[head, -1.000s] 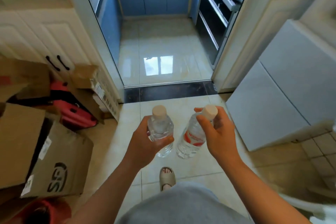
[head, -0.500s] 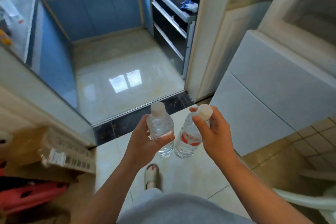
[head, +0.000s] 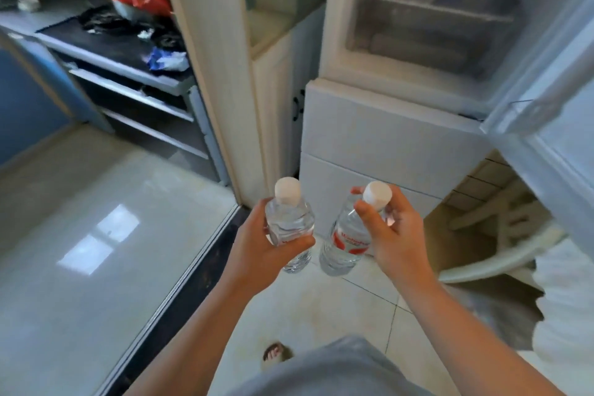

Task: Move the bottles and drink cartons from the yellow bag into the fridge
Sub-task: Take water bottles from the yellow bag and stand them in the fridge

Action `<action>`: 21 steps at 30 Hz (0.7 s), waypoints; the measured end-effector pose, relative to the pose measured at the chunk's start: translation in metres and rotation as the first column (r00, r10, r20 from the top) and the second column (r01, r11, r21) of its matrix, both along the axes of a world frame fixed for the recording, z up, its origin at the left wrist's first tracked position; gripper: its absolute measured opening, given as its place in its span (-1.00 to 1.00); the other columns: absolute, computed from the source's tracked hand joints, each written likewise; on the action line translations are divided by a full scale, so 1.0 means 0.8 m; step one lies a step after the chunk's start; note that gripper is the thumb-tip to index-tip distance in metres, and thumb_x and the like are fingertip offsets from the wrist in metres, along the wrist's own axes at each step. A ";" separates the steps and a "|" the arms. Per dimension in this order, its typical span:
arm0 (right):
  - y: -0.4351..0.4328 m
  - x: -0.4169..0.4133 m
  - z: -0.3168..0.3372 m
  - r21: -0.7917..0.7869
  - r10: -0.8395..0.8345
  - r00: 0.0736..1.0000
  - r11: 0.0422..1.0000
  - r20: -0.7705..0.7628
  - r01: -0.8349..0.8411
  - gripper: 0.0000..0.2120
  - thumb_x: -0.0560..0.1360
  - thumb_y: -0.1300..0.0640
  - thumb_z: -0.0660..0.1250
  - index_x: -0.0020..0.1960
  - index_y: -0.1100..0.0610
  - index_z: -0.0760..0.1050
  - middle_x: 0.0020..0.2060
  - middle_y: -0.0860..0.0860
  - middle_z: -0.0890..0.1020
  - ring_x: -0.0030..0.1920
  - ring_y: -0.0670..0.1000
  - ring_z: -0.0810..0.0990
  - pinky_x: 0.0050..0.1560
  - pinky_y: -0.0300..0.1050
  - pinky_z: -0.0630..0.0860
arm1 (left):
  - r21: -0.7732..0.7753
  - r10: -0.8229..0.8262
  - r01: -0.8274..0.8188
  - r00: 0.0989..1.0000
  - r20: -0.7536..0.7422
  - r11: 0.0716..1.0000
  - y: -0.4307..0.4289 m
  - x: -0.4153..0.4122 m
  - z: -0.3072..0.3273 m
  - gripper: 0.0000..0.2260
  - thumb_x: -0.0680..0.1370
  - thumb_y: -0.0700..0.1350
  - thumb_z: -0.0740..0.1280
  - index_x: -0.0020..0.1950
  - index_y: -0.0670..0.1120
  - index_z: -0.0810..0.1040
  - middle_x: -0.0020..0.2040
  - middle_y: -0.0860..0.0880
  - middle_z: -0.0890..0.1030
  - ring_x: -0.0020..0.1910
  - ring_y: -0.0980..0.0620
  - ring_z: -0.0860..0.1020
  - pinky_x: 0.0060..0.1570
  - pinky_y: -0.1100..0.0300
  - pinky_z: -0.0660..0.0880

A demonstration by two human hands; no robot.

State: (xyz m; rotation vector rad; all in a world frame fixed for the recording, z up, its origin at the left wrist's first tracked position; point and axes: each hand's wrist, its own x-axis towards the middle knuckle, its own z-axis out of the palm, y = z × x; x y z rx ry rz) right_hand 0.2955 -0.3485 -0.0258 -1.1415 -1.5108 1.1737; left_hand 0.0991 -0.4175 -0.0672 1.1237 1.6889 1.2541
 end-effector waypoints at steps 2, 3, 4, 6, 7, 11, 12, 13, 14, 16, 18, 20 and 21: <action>0.015 -0.002 0.008 0.027 -0.092 0.996 0.995 -0.001 0.092 -0.82 0.51 0.11 0.38 0.11 0.07 0.58 -0.09 -0.19 0.66 -0.03 -0.18 0.61 -0.11 -0.37 0.52 | 0.026 -0.074 0.073 0.997 0.018 0.997 0.036 -0.008 0.010 -0.43 0.26 0.10 0.61 0.21 0.12 0.50 0.05 0.04 0.67 0.04 0.01 0.66 0.06 -0.17 0.60; 0.023 -0.002 0.012 0.042 -0.133 0.991 0.990 0.000 0.133 -0.80 0.49 0.06 0.39 0.10 0.06 0.58 -0.08 -0.18 0.66 -0.02 -0.18 0.61 -0.10 -0.38 0.52 | 0.037 -0.109 0.108 0.994 0.026 0.993 0.054 -0.010 0.016 -0.43 0.28 0.07 0.62 0.22 0.11 0.50 0.06 0.03 0.67 0.05 0.00 0.66 0.08 -0.18 0.59; 0.032 -0.002 0.017 0.053 -0.173 0.985 0.984 -0.001 0.172 -0.78 0.48 0.02 0.39 0.10 0.05 0.59 -0.08 -0.17 0.67 -0.02 -0.17 0.61 -0.08 -0.36 0.52 | 0.049 -0.149 0.148 0.988 0.033 0.988 0.072 -0.010 0.023 -0.44 0.29 0.02 0.62 0.23 0.11 0.50 0.06 0.03 0.67 0.06 0.01 0.66 0.09 -0.17 0.59; 0.052 0.003 0.024 0.071 -0.241 0.971 0.968 -0.002 0.240 -0.82 0.49 0.05 0.40 0.09 0.02 0.60 -0.04 -0.17 0.67 0.00 -0.15 0.61 -0.05 -0.32 0.52 | 0.068 -0.220 0.218 0.975 0.036 0.974 0.108 -0.008 0.036 -0.47 0.32 -0.04 0.62 0.21 0.11 0.50 0.05 0.04 0.67 0.05 0.04 0.65 0.11 -0.15 0.58; 0.063 0.007 0.028 0.083 -0.268 0.963 0.960 -0.003 0.267 -0.85 0.51 0.09 0.40 0.08 0.02 0.60 -0.03 -0.17 0.67 0.00 -0.15 0.61 -0.04 -0.29 0.53 | 0.081 -0.249 0.245 0.968 0.037 0.966 0.127 -0.005 0.042 -0.47 0.31 -0.02 0.62 0.21 0.11 0.50 0.05 0.04 0.67 0.06 0.03 0.65 0.11 -0.15 0.58; 0.114 0.025 0.053 0.156 -0.351 0.935 0.922 -0.048 0.354 -0.86 0.53 0.07 0.36 0.07 0.01 0.60 -0.04 -0.14 0.67 0.01 -0.12 0.63 -0.01 -0.21 0.55 | 0.160 -0.306 0.298 0.952 0.026 0.941 0.206 0.013 0.071 -0.45 0.27 0.07 0.62 0.19 0.14 0.50 0.04 0.04 0.67 0.04 0.01 0.65 0.10 -0.18 0.58; 0.130 0.028 0.061 0.182 -0.364 0.929 0.911 -0.064 0.369 -0.85 0.52 0.06 0.36 0.08 0.01 0.59 -0.04 -0.12 0.67 0.01 -0.12 0.63 0.00 -0.21 0.57 | 0.188 -0.319 0.312 0.948 0.009 0.932 0.226 0.019 0.080 -0.45 0.28 0.06 0.62 0.19 0.12 0.50 0.03 0.05 0.67 0.04 0.03 0.65 0.09 -0.16 0.58; 0.146 0.031 0.069 0.199 -0.377 0.922 0.901 -0.084 0.386 -0.84 0.52 0.05 0.35 0.08 0.02 0.59 -0.03 -0.12 0.68 0.00 -0.12 0.64 0.00 -0.22 0.58 | 0.212 -0.330 0.324 0.944 -0.009 0.922 0.247 0.026 0.090 -0.46 0.29 0.03 0.63 0.20 0.09 0.50 0.02 0.06 0.67 0.03 0.05 0.65 0.10 -0.13 0.59; 0.165 0.034 0.077 0.208 -0.390 0.914 0.890 -0.107 0.404 -0.84 0.52 0.05 0.35 0.08 0.02 0.58 -0.04 -0.12 0.68 -0.01 -0.12 0.64 -0.02 -0.22 0.59 | 0.236 -0.336 0.332 0.941 -0.024 0.913 0.267 0.033 0.101 -0.46 0.31 0.00 0.63 0.21 0.07 0.50 0.02 0.08 0.67 0.03 0.08 0.65 0.10 -0.10 0.59; 0.204 0.039 0.091 0.238 -0.413 0.899 0.867 -0.148 0.438 -0.86 0.53 0.06 0.35 0.09 0.00 0.57 -0.04 -0.13 0.67 -0.03 -0.11 0.65 -0.07 -0.22 0.61 | 0.286 -0.341 0.340 0.939 -0.045 0.896 0.310 0.046 0.123 -0.46 0.32 -0.03 0.63 0.23 0.06 0.50 0.02 0.09 0.66 0.04 0.09 0.65 0.10 -0.05 0.60; 0.246 0.043 0.107 0.280 -0.433 0.885 0.840 -0.169 0.464 -0.85 0.54 0.03 0.34 0.11 -0.02 0.56 -0.03 -0.16 0.66 -0.03 -0.13 0.65 -0.13 -0.24 0.61 | 0.329 -0.332 0.338 0.940 -0.077 0.882 0.352 0.059 0.143 -0.44 0.32 -0.01 0.62 0.25 0.06 0.49 0.04 0.11 0.66 0.05 0.11 0.64 0.09 0.06 0.60; 0.289 0.046 0.126 0.313 -0.440 0.874 0.817 -0.206 0.485 -0.83 0.54 0.03 0.33 0.12 0.01 0.55 -0.06 -0.22 0.65 -0.03 -0.17 0.64 -0.17 -0.33 0.56 | 0.373 -0.316 0.329 0.944 -0.097 0.867 0.391 0.072 0.165 -0.45 0.32 -0.03 0.62 0.24 0.07 0.48 0.02 0.15 0.64 0.03 0.17 0.63 0.02 0.23 0.58; 0.312 0.048 0.136 0.327 -0.430 0.871 0.809 -0.236 0.488 -0.86 0.55 0.07 0.34 0.10 0.02 0.56 -0.08 -0.24 0.66 -0.04 -0.18 0.64 -0.18 -0.36 0.55 | 0.398 -0.310 0.328 0.944 -0.111 0.857 0.412 0.079 0.176 -0.46 0.33 -0.06 0.62 0.22 0.07 0.48 0.01 0.17 0.64 0.02 0.18 0.62 -0.02 0.27 0.57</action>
